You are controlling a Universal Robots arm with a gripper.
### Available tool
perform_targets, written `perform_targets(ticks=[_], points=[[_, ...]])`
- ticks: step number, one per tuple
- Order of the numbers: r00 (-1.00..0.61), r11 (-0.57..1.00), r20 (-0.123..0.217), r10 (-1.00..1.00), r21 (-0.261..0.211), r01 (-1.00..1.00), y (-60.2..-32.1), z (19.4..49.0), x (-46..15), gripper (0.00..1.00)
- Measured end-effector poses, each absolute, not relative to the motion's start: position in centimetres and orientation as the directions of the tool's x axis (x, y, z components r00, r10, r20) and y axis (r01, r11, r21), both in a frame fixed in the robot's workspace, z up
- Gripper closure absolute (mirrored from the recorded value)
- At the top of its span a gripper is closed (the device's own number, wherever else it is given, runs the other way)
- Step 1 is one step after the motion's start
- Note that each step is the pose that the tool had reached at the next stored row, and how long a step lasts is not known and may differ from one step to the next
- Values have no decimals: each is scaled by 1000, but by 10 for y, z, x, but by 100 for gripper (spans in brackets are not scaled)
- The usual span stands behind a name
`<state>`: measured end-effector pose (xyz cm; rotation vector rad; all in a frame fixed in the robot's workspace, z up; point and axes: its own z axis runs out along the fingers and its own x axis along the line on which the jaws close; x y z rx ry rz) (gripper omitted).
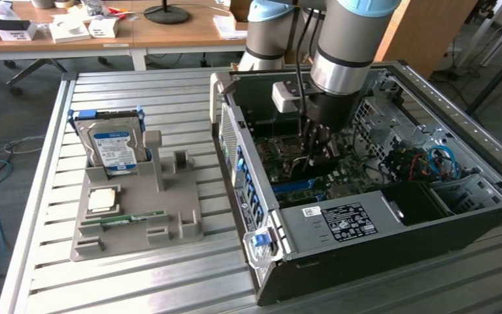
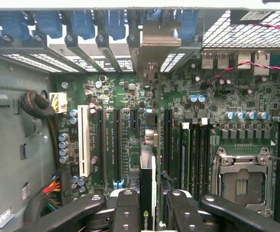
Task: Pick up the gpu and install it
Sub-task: 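Insert the gpu into the slot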
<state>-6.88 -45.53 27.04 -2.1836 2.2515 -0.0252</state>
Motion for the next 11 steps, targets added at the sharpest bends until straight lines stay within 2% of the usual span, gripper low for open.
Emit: perform_targets(ticks=[11], points=[[-30, 30, 8, -1000, -15, -999, -455, 268, -70, 74]])
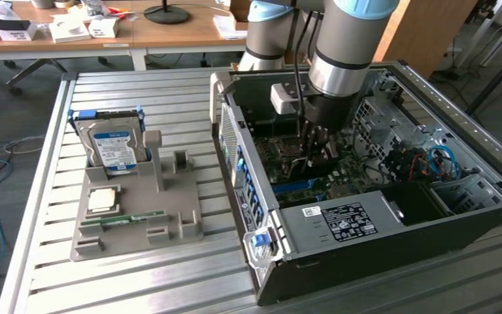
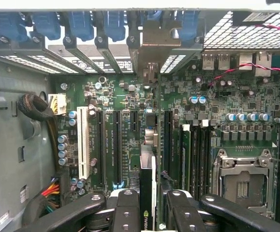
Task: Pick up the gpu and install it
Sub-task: 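Insert the gpu into the slot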
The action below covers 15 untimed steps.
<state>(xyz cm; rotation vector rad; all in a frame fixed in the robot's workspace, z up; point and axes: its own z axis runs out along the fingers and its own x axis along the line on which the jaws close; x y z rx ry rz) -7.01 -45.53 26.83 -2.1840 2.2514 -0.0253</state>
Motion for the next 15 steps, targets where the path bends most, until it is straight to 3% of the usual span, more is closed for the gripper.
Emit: perform_targets(ticks=[15], points=[[-30, 30, 8, -1000, -15, -999, -455, 266, -74, 74]])
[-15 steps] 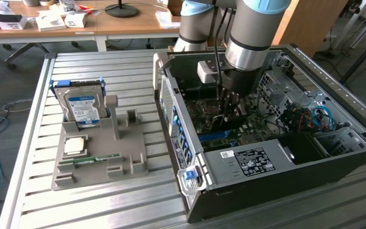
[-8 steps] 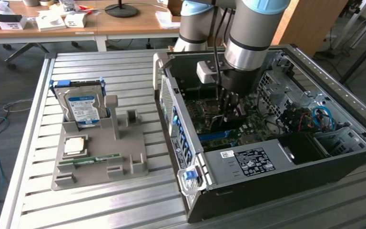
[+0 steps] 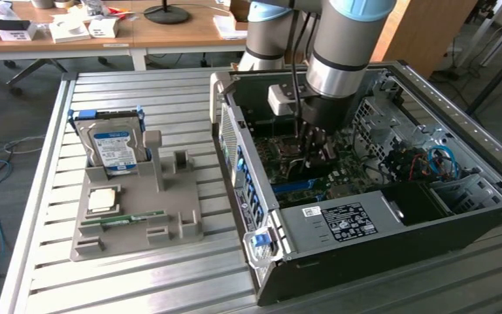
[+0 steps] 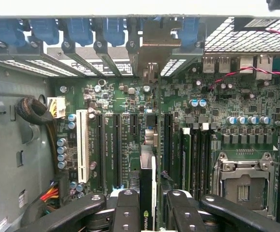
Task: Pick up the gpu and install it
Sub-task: 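Insert the gpu into the slot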
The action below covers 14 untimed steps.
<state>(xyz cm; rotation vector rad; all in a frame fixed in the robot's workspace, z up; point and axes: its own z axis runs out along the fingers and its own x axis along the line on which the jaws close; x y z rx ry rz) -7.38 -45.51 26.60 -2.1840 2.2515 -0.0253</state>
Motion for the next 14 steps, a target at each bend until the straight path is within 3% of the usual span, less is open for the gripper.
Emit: perform_targets(ticks=[14], points=[[-31, 30, 8, -1000, -15, -999, -455, 263, -74, 74]])
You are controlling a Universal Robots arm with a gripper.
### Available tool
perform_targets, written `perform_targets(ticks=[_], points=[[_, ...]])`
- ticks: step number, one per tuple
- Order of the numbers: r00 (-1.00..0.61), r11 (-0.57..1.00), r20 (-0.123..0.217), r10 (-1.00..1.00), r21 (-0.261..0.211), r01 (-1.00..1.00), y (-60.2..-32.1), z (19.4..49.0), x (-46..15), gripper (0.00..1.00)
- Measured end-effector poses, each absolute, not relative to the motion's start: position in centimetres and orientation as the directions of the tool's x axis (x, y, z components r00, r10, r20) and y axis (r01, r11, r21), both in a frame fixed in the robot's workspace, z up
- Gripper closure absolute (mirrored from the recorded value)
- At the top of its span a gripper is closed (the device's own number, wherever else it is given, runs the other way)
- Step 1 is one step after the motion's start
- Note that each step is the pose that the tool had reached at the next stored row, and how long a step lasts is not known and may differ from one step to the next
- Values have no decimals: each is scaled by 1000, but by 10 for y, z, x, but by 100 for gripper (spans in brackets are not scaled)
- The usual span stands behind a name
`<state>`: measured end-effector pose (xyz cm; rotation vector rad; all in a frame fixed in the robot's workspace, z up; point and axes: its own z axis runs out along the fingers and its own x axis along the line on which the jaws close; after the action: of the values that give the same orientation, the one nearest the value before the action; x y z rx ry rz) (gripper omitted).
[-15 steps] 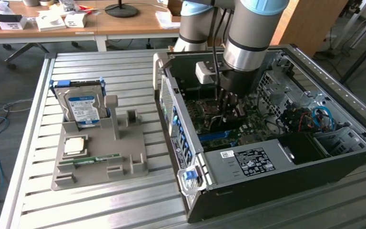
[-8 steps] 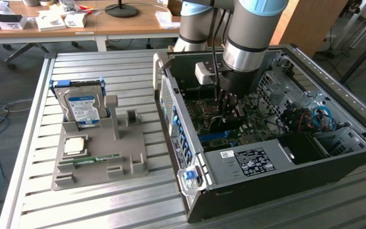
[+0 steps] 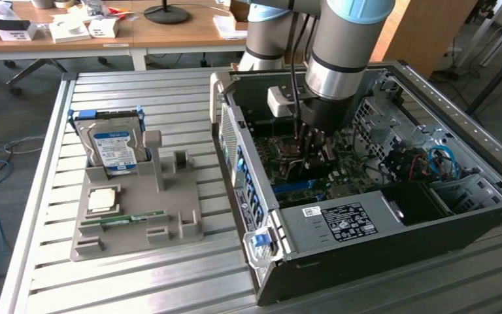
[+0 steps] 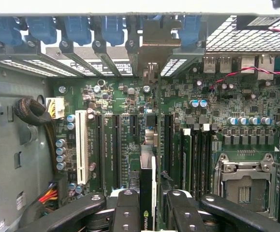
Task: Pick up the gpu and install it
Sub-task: 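Insert the gpu into the slot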
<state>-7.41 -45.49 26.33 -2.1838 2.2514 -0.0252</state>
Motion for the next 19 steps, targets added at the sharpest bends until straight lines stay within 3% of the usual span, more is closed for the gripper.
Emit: perform_targets(ticks=[19], points=[[-30, 30, 8, -1000, -15, -999, -455, 262, -75, 74]])
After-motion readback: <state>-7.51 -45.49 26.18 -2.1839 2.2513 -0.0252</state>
